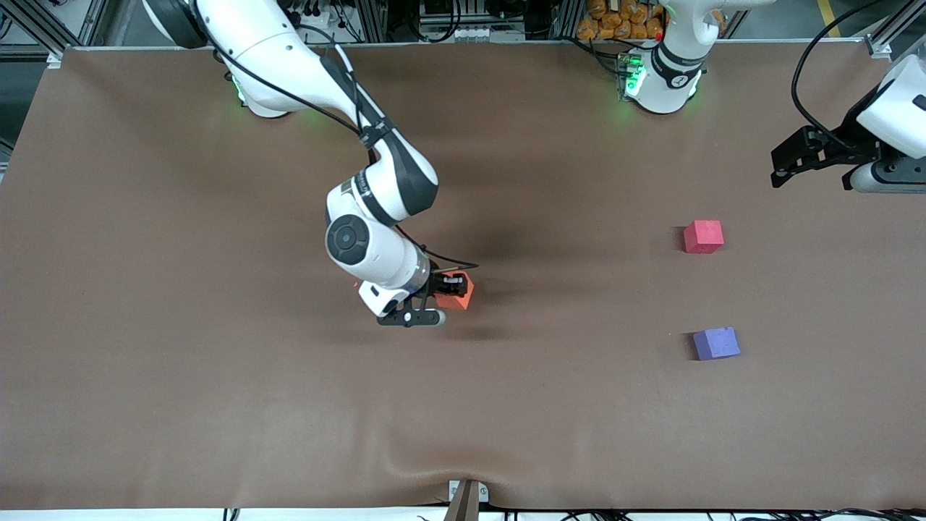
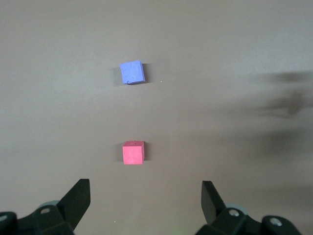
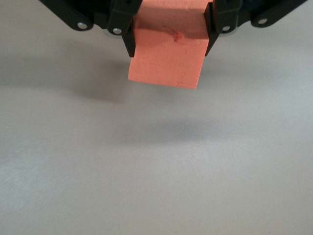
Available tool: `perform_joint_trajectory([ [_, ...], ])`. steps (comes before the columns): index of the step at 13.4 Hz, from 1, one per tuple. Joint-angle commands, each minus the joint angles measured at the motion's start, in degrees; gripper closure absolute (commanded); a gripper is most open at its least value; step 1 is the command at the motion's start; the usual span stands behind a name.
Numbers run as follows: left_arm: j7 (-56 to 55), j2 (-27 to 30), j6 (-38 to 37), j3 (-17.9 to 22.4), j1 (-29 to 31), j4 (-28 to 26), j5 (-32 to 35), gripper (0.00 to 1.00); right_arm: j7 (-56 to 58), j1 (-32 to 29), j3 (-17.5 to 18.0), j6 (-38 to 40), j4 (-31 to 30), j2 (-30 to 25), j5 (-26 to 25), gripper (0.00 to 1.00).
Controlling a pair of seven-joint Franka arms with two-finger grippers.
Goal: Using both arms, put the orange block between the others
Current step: 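Lift the orange cube and carry it toward the table middle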
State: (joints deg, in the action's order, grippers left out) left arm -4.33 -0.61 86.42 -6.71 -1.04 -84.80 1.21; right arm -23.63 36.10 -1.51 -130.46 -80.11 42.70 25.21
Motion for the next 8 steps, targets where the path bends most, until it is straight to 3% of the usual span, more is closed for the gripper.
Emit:
perform_joint_trajectory([
  [1, 0.73, 0.34, -0.38, -0.32, 0.43, 0.16, 0.46, 0.0, -4.03, 1.42, -0.77, -0.76, 0.39, 0.72, 1.33, 0.55],
  [8, 0.11, 0.17, -0.38, -0.24, 0.52, 0.16, 0.46, 0.0, -4.41, 5.2, -0.77, -7.0, 3.72, 6.51, 1.16, 0.54],
])
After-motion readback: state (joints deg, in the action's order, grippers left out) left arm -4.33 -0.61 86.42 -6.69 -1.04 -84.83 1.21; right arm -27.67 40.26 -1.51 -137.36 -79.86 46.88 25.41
